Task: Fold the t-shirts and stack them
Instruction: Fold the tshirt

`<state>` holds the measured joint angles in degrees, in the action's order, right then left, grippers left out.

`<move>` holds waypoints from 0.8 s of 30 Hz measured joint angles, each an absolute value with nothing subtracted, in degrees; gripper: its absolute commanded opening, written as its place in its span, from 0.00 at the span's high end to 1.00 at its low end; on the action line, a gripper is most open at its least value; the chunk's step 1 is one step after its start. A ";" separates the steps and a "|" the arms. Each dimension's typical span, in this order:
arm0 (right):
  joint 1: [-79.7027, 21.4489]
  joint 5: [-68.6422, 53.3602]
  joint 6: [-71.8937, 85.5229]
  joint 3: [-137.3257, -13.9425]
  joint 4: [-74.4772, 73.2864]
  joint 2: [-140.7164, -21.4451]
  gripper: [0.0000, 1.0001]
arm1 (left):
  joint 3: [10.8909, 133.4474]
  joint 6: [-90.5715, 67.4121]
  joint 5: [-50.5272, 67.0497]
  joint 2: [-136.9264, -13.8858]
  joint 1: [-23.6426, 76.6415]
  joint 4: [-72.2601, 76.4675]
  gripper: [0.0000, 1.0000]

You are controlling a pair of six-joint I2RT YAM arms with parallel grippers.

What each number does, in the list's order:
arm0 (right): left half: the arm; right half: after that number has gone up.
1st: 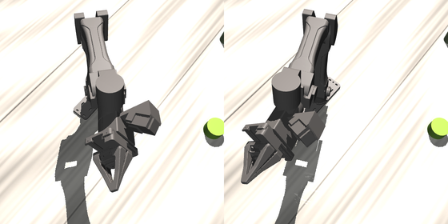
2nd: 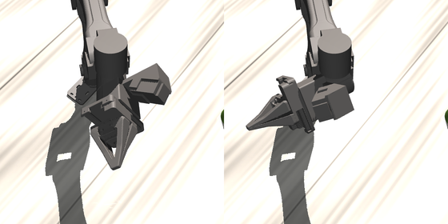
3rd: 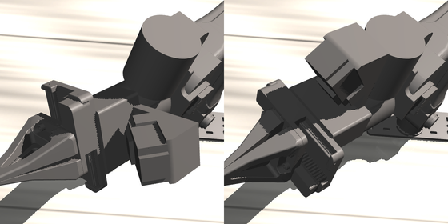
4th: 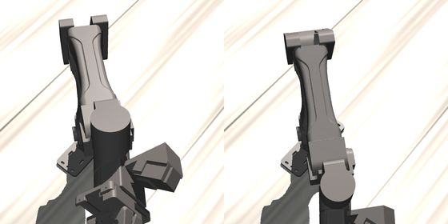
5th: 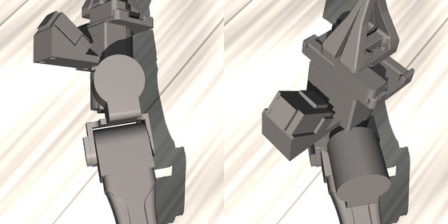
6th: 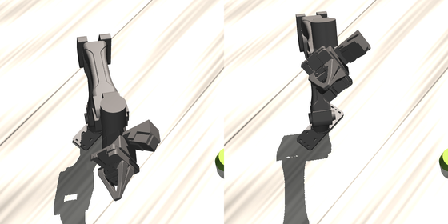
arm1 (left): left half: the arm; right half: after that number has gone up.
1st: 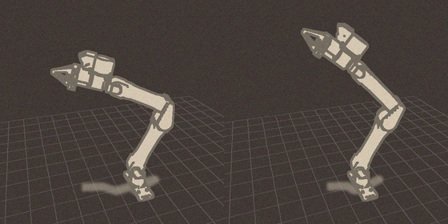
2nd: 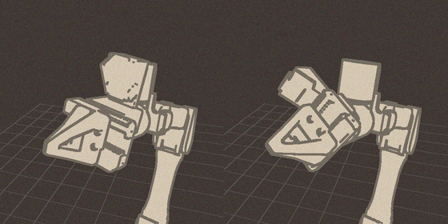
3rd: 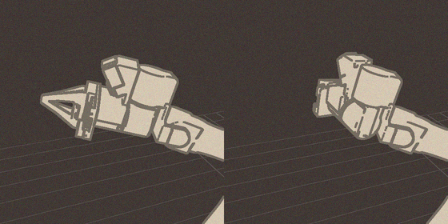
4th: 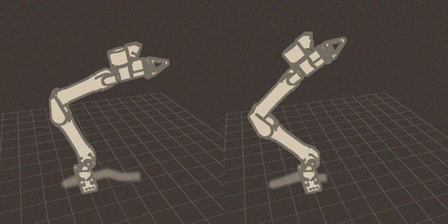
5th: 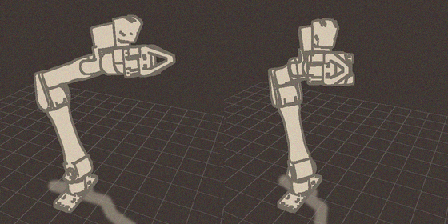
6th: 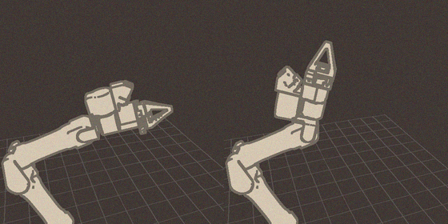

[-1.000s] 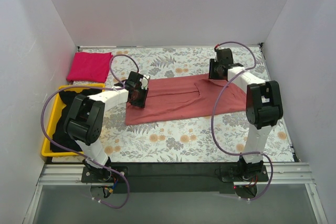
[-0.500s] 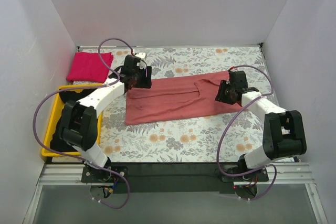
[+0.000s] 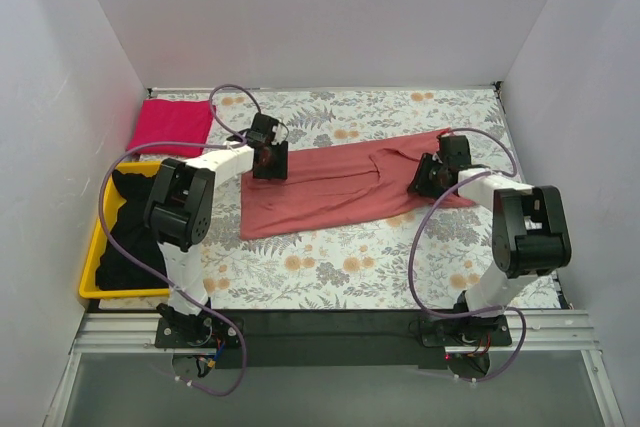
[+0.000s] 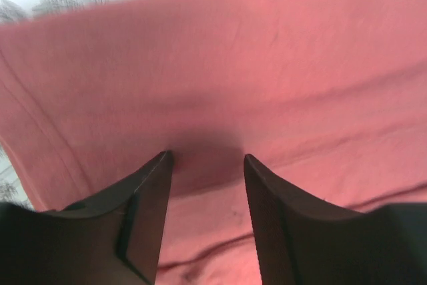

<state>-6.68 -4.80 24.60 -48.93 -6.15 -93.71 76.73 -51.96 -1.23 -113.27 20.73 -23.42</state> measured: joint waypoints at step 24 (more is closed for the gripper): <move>-8.80 -17.87 2.31 -114.41 -17.52 -139.41 0.50 | 60.88 -69.14 32.82 -99.79 50.24 -35.79 0.46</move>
